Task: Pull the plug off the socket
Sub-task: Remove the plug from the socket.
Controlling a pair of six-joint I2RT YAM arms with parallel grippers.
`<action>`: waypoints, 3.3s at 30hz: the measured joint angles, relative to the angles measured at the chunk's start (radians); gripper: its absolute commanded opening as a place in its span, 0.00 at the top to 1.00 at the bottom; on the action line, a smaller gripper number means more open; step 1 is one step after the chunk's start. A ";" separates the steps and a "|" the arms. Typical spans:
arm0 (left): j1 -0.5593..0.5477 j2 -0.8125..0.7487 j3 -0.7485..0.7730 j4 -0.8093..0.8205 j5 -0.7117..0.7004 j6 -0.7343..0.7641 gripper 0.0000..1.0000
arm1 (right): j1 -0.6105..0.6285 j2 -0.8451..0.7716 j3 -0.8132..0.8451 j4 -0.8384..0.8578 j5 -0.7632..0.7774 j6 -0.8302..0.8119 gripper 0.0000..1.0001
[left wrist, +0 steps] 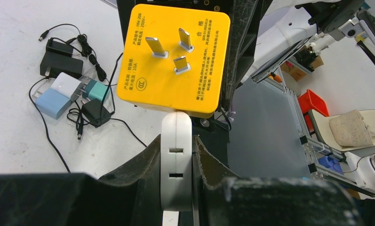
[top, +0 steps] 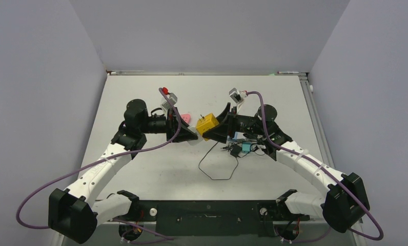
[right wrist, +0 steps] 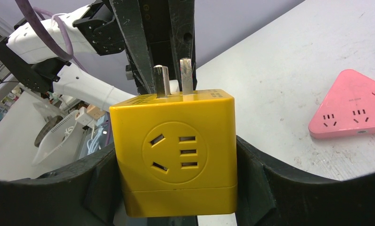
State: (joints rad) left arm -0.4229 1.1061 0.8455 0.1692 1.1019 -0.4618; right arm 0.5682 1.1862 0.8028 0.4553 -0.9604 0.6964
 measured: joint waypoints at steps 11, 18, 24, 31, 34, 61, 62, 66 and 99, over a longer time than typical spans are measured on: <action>-0.001 0.000 0.000 -0.003 -0.022 -0.001 1.00 | -0.006 0.000 0.005 -0.022 0.013 -0.011 0.95; -0.002 0.000 0.000 0.003 -0.028 -0.003 1.00 | -0.011 0.001 0.004 -0.005 0.001 -0.002 0.95; -0.003 0.000 0.000 0.014 -0.028 -0.006 1.00 | -0.012 0.000 -0.015 0.047 -0.002 0.023 0.95; 0.008 0.011 0.000 0.003 -0.017 -0.007 1.00 | 0.028 -0.004 -0.018 0.030 0.051 -0.021 0.95; 0.018 0.019 0.000 -0.022 -0.016 -0.002 1.00 | 0.043 -0.006 -0.017 0.003 0.086 -0.050 0.95; -0.043 -0.058 0.001 0.045 0.005 0.002 1.00 | -0.013 0.023 -0.035 0.268 -0.111 0.196 0.95; -0.046 -0.062 0.001 0.045 0.006 0.002 1.00 | -0.013 0.028 -0.035 0.288 -0.122 0.211 0.95; -0.051 -0.066 0.001 0.035 -0.002 0.012 1.00 | -0.013 0.038 -0.035 0.312 -0.140 0.231 0.95; 0.010 -0.009 0.023 -0.088 -0.071 0.010 0.59 | 0.019 0.014 0.016 -0.003 0.005 -0.010 0.95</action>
State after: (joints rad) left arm -0.4133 1.0973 0.8688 0.0814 1.0309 -0.4515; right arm 0.5869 1.2003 0.8188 0.4526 -0.9550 0.6861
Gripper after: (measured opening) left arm 0.308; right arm 0.629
